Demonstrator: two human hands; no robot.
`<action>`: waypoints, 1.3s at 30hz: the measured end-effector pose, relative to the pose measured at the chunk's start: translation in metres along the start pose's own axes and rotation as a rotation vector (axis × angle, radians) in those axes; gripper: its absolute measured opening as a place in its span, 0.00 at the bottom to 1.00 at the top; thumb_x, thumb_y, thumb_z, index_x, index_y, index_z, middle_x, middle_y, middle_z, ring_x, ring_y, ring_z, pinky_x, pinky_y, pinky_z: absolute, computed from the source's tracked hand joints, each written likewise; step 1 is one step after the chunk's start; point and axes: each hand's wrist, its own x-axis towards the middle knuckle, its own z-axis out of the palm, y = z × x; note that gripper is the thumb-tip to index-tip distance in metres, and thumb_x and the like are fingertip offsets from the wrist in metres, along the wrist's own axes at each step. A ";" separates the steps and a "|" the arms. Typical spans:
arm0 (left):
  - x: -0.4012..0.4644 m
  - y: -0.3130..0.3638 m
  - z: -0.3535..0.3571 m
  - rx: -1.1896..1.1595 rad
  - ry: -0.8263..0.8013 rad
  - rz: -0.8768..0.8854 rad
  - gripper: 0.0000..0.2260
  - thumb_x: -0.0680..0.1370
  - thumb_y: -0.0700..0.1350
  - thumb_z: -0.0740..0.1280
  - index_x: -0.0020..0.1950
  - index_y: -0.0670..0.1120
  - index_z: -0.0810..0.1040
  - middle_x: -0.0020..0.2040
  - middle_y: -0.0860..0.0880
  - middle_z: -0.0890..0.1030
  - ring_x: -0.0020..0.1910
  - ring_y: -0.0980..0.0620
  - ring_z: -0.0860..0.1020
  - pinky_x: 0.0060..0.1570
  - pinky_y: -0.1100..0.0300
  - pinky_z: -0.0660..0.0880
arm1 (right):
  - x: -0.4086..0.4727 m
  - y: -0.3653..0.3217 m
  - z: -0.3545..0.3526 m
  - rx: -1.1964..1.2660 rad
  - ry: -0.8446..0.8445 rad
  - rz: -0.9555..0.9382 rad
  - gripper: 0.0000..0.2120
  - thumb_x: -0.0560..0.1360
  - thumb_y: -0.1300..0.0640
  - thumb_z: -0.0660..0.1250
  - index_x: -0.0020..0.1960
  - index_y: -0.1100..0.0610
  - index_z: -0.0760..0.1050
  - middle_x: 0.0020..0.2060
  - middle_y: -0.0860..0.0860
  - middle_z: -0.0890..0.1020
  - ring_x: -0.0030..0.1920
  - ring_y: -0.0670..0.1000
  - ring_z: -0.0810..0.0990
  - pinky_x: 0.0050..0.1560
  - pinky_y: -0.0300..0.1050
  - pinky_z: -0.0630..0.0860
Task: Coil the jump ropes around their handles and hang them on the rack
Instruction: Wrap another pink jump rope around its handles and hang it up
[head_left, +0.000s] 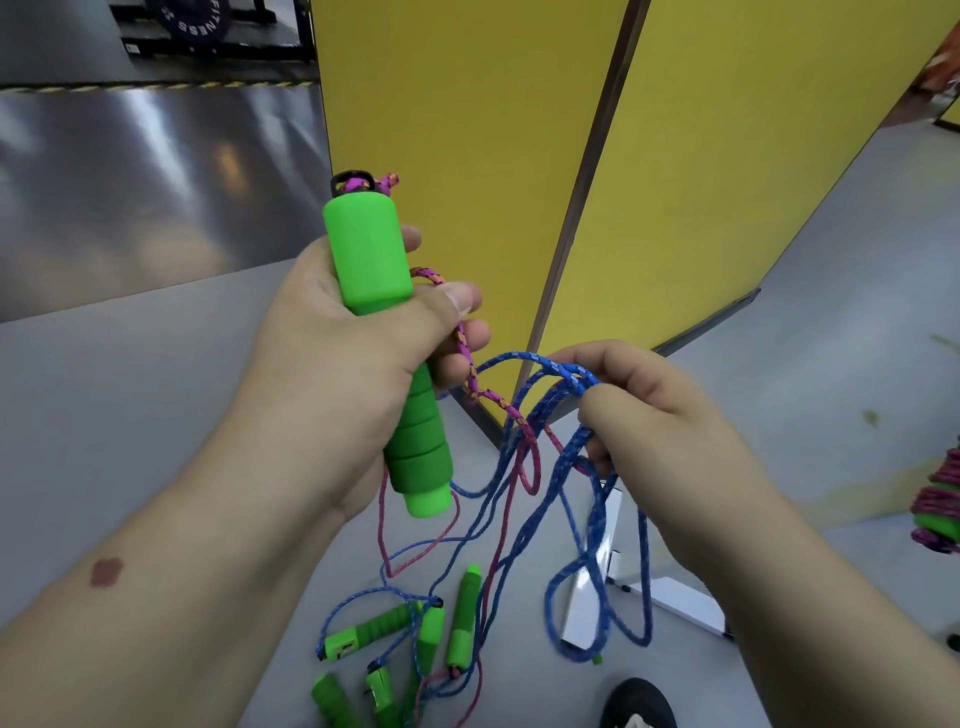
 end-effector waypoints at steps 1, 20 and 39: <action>0.000 0.001 0.001 -0.009 -0.006 -0.001 0.17 0.77 0.34 0.72 0.62 0.46 0.74 0.45 0.42 0.83 0.37 0.49 0.85 0.29 0.63 0.76 | 0.001 0.001 -0.001 -0.016 0.013 0.030 0.14 0.69 0.53 0.60 0.48 0.42 0.81 0.27 0.44 0.72 0.32 0.50 0.69 0.37 0.52 0.71; -0.002 -0.003 0.000 -0.058 0.050 -0.070 0.14 0.79 0.35 0.70 0.61 0.46 0.73 0.47 0.43 0.86 0.38 0.49 0.86 0.30 0.63 0.77 | -0.005 -0.003 -0.001 0.008 -0.358 -0.162 0.07 0.78 0.54 0.63 0.47 0.54 0.80 0.40 0.48 0.85 0.37 0.47 0.76 0.40 0.40 0.73; -0.012 -0.003 0.010 0.102 -0.104 -0.067 0.18 0.77 0.34 0.72 0.59 0.55 0.77 0.42 0.46 0.87 0.39 0.48 0.87 0.31 0.59 0.80 | -0.006 -0.006 -0.004 0.137 -0.465 -0.079 0.11 0.75 0.50 0.65 0.46 0.55 0.84 0.41 0.50 0.86 0.37 0.47 0.76 0.38 0.42 0.72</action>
